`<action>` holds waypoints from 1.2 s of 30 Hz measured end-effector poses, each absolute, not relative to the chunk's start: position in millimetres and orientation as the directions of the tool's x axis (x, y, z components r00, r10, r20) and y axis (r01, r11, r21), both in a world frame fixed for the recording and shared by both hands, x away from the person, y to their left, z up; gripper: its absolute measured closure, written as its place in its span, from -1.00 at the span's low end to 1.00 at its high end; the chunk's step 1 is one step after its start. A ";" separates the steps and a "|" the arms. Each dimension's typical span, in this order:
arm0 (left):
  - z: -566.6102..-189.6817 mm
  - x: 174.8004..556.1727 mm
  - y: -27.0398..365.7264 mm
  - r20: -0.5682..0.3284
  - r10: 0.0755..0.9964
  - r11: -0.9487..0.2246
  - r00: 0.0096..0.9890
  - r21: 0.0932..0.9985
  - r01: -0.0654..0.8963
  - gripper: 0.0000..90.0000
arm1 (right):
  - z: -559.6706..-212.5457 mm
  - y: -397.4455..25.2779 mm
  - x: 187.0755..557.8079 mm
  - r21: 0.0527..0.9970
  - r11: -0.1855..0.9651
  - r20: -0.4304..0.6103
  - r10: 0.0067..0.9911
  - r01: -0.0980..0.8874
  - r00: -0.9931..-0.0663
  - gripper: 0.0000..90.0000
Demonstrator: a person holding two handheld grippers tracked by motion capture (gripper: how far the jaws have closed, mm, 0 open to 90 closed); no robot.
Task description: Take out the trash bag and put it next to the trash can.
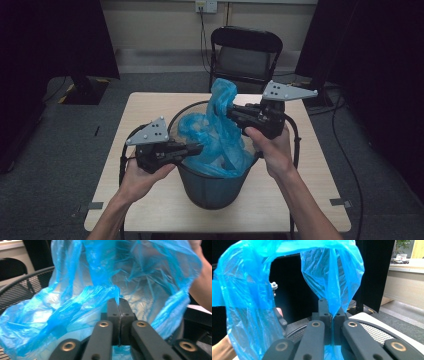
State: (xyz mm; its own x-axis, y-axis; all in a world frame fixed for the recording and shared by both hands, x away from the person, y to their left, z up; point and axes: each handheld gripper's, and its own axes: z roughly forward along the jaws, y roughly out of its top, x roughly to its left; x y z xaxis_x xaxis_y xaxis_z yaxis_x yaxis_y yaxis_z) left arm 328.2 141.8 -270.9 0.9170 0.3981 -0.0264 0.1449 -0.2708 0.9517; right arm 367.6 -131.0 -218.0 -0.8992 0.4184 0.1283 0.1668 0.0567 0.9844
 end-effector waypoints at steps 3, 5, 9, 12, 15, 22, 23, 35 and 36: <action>-258.9 330.3 145.1 -0.051 0.405 -0.188 0.913 0.972 0.138 1.00 | -217.2 -130.8 366.9 0.984 0.056 0.130 0.405 0.167 -0.905 1.00; -247.2 333.9 147.2 -0.065 0.414 -0.144 0.908 0.980 0.136 1.00 | -216.6 -130.7 366.1 0.984 0.052 0.136 0.376 0.168 -0.916 0.92; -227.7 339.3 145.6 -0.081 0.425 -0.076 0.902 0.989 0.125 1.00 | -216.9 -126.5 364.5 0.983 0.056 0.149 0.327 0.177 -0.933 0.62; -219.7 342.2 142.6 -0.093 0.421 -0.048 0.902 0.991 0.124 1.00 | -218.6 -120.0 365.2 0.975 0.083 0.169 0.313 0.204 -0.935 0.23; -216.1 345.2 141.0 -0.118 0.411 -0.020 0.904 0.990 0.138 1.00 | -221.3 -114.3 366.5 0.968 0.122 0.171 0.329 0.221 -0.929 0.00; -206.4 342.7 136.6 -0.120 0.354 0.014 0.927 0.992 0.123 1.00 | -223.4 -104.0 370.8 0.964 0.157 0.151 0.337 0.213 -0.929 0.41; -205.4 341.1 136.9 -0.112 0.367 0.017 0.924 0.993 0.114 1.00 | -222.5 -103.3 370.4 0.967 0.156 0.143 0.324 0.202 -0.935 0.67; -218.3 342.3 143.5 -0.113 0.408 0.075 0.906 0.993 0.090 -0.54 | -168.6 -113.5 356.7 0.994 0.053 0.073 0.340 0.097 -0.938 1.00; -218.8 343.6 138.2 -0.112 0.400 0.063 0.909 0.993 0.095 -0.57 | -165.2 -112.4 355.5 0.995 0.044 0.073 0.334 0.092 -0.940 1.00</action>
